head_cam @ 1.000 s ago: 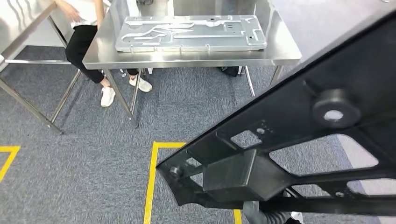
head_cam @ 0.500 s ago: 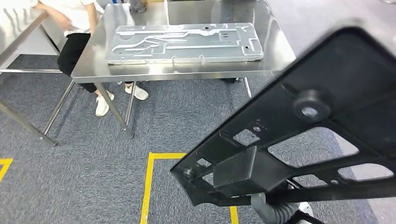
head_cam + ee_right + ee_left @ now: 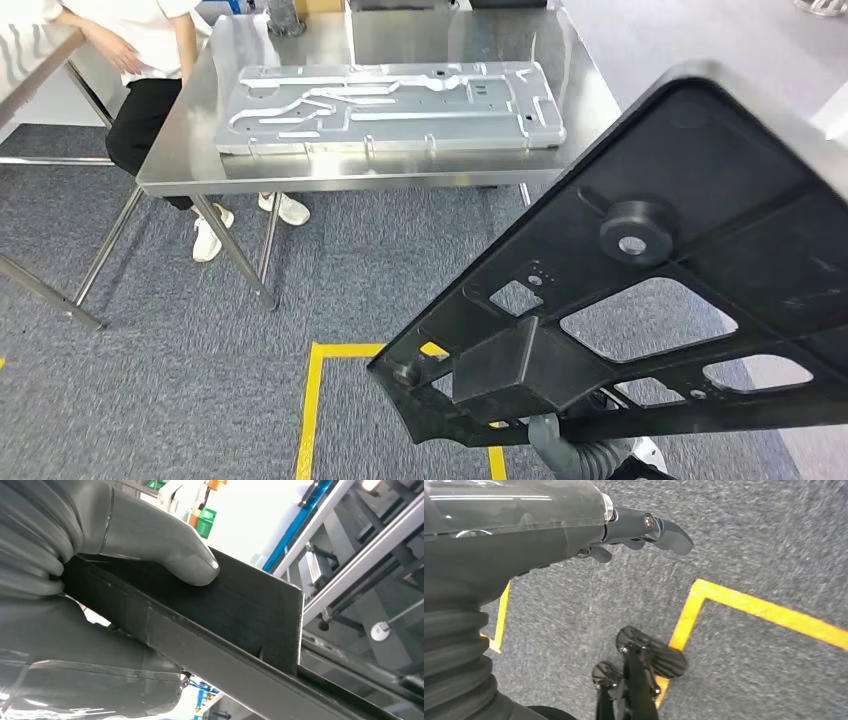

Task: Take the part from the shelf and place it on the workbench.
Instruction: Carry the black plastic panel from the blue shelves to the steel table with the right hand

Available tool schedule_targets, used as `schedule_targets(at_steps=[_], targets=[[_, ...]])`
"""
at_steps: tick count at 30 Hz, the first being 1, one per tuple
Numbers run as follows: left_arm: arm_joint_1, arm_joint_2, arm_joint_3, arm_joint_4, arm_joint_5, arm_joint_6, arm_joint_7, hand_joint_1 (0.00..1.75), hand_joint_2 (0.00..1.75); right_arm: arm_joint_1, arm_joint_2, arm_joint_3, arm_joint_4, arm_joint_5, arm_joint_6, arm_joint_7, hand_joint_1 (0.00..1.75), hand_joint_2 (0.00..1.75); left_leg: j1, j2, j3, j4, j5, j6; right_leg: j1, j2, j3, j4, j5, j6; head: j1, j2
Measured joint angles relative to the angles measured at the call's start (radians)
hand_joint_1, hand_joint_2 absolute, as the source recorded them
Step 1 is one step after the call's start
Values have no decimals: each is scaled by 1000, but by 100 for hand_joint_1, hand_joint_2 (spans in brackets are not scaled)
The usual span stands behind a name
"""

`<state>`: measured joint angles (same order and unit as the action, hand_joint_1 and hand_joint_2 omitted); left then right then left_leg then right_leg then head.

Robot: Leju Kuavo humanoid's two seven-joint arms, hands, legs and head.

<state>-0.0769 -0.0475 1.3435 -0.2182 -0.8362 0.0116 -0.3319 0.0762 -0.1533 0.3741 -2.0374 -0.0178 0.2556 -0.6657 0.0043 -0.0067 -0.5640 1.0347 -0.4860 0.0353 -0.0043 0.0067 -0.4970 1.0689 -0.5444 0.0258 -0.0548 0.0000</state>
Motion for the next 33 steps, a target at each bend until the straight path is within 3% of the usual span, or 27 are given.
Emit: schedule_targets(at_steps=[2,4,6,9,11,14,16,19,21,22,24,26,27,30,31,33], targets=[[-4,-1,0,0,0,0,-1,0,175,-10,-4,1,4,-6,1,0,175,175,2,1,14,-5,-1,5,-3,-1,-48,87,-40,7,0,0],[-6,-2,1,0,0,0,-1,0,175,-14,-10,1,11,-14,3,0,175,175,2,0,21,-5,-12,6,-3,-2,-131,194,-84,15,0,0],[-4,-4,1,0,0,1,0,0,175,-14,-15,1,19,-17,6,0,175,175,1,-1,35,-5,-26,5,-4,-2,-178,214,-76,20,0,0],[-2,-9,3,0,3,2,0,0,175,-7,-17,1,24,-9,9,0,175,175,1,-3,70,-6,-55,-2,-1,-3,-153,55,51,9,0,0],[-2,-13,4,0,7,3,0,0,175,5,-16,3,24,6,6,0,175,175,0,-4,83,-12,-69,-11,6,-6,-142,-12,95,-7,1,0],[-3,-15,4,0,12,4,1,0,175,18,-9,10,23,22,2,0,175,175,-1,-1,100,-7,-72,-29,7,-5,-123,-30,92,-30,1,0],[-6,-17,6,0,16,5,2,0,175,22,2,21,23,32,-3,0,175,175,0,0,82,48,-81,-37,2,-6,-92,-48,83,-42,1,0],[-8,-19,15,0,19,8,4,0,175,25,23,46,21,46,-13,0,175,175,5,1,-32,216,-142,-47,1,-6,-58,-60,64,-50,1,0],[-4,-19,20,0,20,8,5,0,175,27,31,59,21,50,-20,0,175,175,7,1,-90,255,-157,-50,0,-4,-36,-60,45,-48,1,0],[-2,-19,21,0,19,7,5,0,175,26,35,63,21,52,-23,0,175,175,8,1,-97,227,-133,-51,0,-3,-22,-60,34,-46,1,0],[2,-19,21,0,18,4,5,0,175,20,42,70,23,54,-30,0,175,175,8,2,-86,114,-29,-50,0,-3,7,-60,11,-41,2,0],[4,-19,22,0,14,2,4,0,175,12,48,76,27,58,-35,0,175,175,3,4,-77,36,40,-41,1,-2,23,-59,-9,-30,2,0],[4,-19,22,0,12,0,4,0,175,7,51,78,29,60,-38,0,175,175,1,5,-77,22,52,-34,2,-2,28,-56,-16,-23,2,0],[1,-19,22,0,5,-9,5,0,175,-15,60,83,33,66,-49,0,175,175,2,1,-54,12,46,-17,1,-2,37,-35,-25,-5,2,0],[-1,-19,22,0,3,-12,6,0,175,-25,64,84,34,66,-50,0,175,175,3,1,-44,7,43,-12,0,-2,21,-2,-31,0,2,0],[-6,-17,22,0,-1,-16,7,0,175,-43,72,84,38,66,-48,0,175,175,4,0,-29,1,34,-5,-2,-3,-55,118,-63,7,2,0]])
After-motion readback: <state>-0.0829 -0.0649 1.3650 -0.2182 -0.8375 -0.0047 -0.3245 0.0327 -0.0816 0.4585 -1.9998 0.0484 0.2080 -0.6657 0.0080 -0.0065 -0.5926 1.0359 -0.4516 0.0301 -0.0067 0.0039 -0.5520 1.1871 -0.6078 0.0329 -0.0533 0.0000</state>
